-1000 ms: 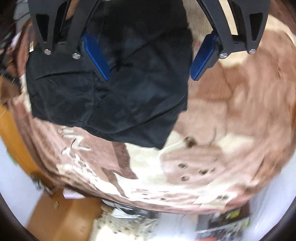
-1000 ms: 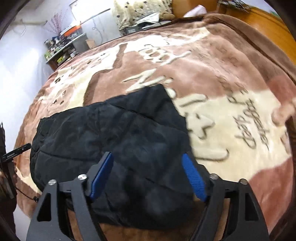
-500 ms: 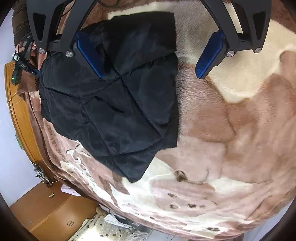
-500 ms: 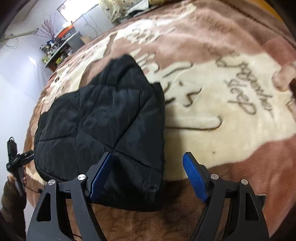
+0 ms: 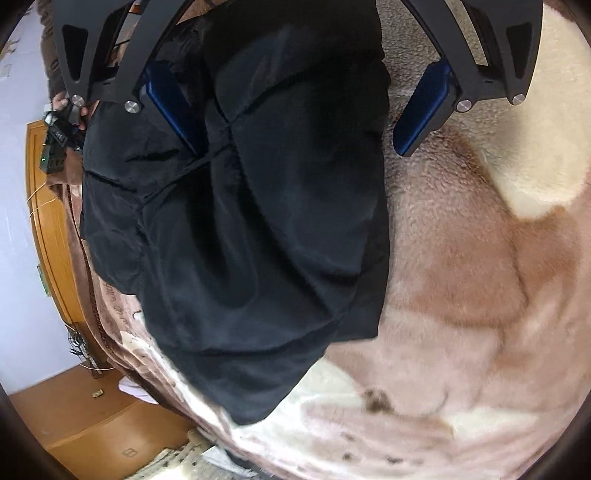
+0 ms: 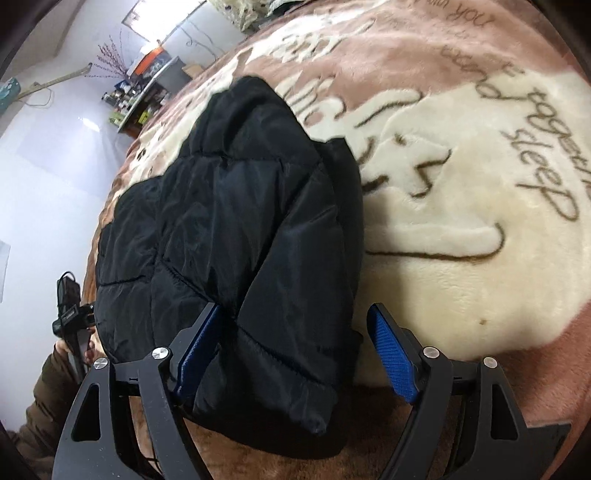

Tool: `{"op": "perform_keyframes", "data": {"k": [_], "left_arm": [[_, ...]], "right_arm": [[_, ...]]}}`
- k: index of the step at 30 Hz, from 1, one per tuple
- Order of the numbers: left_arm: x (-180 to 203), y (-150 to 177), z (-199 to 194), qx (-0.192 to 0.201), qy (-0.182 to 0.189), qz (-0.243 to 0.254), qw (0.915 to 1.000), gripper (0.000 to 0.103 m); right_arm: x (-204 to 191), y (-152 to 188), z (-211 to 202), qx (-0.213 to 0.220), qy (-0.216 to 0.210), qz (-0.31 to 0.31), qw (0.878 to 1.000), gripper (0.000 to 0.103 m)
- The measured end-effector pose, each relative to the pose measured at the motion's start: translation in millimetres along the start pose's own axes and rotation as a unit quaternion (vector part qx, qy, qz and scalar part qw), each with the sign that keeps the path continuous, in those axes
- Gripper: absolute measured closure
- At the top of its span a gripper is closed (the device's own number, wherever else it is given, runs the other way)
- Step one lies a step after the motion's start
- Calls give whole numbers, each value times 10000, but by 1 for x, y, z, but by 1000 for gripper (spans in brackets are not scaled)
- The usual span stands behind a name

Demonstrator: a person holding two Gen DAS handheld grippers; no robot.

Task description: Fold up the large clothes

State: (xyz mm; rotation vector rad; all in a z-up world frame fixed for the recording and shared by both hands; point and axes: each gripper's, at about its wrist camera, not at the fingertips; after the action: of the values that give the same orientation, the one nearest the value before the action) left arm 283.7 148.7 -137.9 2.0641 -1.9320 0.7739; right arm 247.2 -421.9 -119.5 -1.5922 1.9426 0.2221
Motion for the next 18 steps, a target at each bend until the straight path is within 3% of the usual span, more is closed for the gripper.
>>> {"op": "perform_keyframes", "data": {"k": [3,6,13,18], "left_arm": [[-1,-1,8,-16,-44,27,10000,0],[4,-2,13,-15,-177,226,9996,0],[-5,-3,28,-110,36,60,9999,0],[-4,-4,36,-227,1,92,9997,0]], "right_arm": [[4,-2,9,-108,14,30,9999,13],[7,-4,18,-189,-109,70,9997,13],[20,-2,37,-352,-704,389,9961,13],[19,0,43,-376,-776,318,9958,13]]}}
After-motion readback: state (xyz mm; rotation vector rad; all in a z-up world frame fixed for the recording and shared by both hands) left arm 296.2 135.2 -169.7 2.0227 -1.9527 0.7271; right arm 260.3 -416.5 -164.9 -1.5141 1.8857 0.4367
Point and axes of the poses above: each gripper's, at about its wrist camera, not at the fingertips, and z roughly the way its jaws point, x to its right, y to its underside, and after that the axes turned 3 degrees about z, right-handed
